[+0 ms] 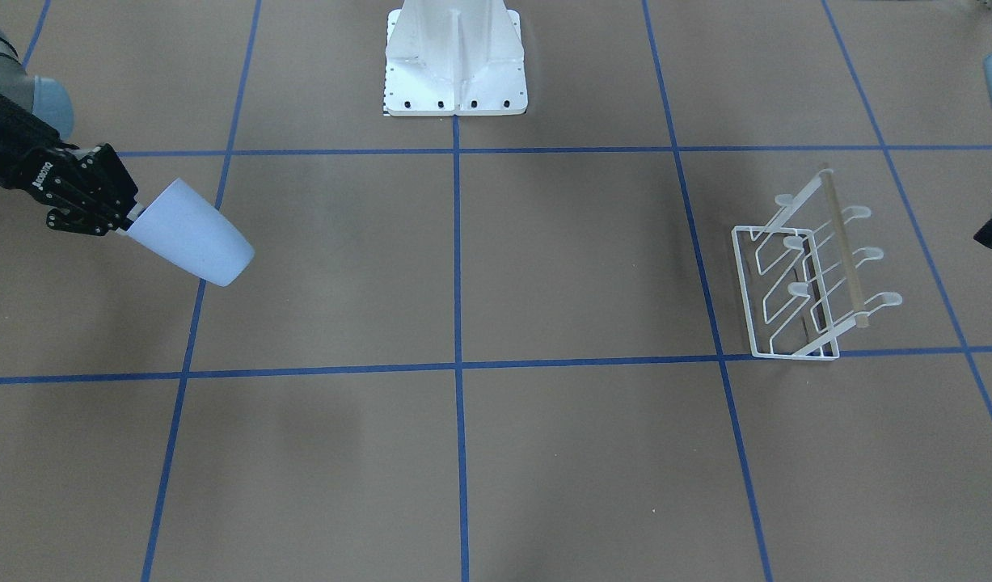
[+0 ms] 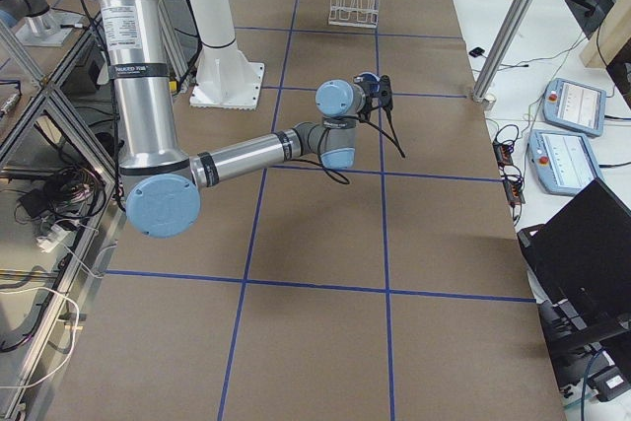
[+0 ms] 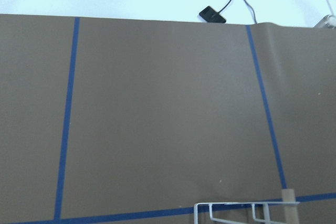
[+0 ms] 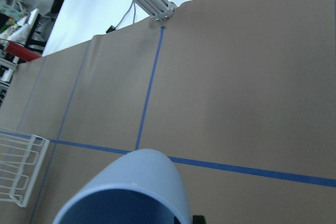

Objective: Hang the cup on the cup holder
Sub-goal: 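Lift the blue cup with the right gripper while the left arm swings in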

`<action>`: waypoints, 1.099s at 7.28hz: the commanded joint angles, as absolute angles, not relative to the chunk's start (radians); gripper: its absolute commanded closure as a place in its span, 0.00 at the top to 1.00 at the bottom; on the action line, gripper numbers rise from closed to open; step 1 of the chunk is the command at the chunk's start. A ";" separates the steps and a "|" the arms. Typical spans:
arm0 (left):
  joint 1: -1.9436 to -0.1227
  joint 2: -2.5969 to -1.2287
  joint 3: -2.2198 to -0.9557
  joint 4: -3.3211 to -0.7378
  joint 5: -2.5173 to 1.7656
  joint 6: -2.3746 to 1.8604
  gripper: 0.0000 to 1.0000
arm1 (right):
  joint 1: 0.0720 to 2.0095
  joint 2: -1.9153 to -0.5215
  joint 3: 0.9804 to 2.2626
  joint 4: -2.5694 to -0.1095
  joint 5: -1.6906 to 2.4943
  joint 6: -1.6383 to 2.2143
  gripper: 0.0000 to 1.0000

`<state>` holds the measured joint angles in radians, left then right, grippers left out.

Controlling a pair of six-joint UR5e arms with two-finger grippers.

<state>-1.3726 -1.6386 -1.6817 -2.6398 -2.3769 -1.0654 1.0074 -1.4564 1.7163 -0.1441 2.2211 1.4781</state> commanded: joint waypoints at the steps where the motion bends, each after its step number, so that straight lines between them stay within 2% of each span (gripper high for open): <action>1: -1.278 -1.708 -1.681 -2.982 -2.373 -1.590 0.98 | 0.967 -1.456 1.715 0.062 2.200 1.677 0.00; 3: -1.162 -1.793 -1.687 -3.156 -2.259 -1.921 0.98 | 0.942 -1.396 1.721 0.185 2.198 1.853 0.00; 5: -0.882 -1.844 -1.689 -3.374 -1.877 -2.137 0.98 | 0.927 -1.321 1.764 0.196 2.175 1.963 0.00; 8: -0.564 -1.961 -1.726 -3.379 -1.503 -2.135 0.98 | 0.812 -1.260 1.819 0.198 2.053 1.988 0.00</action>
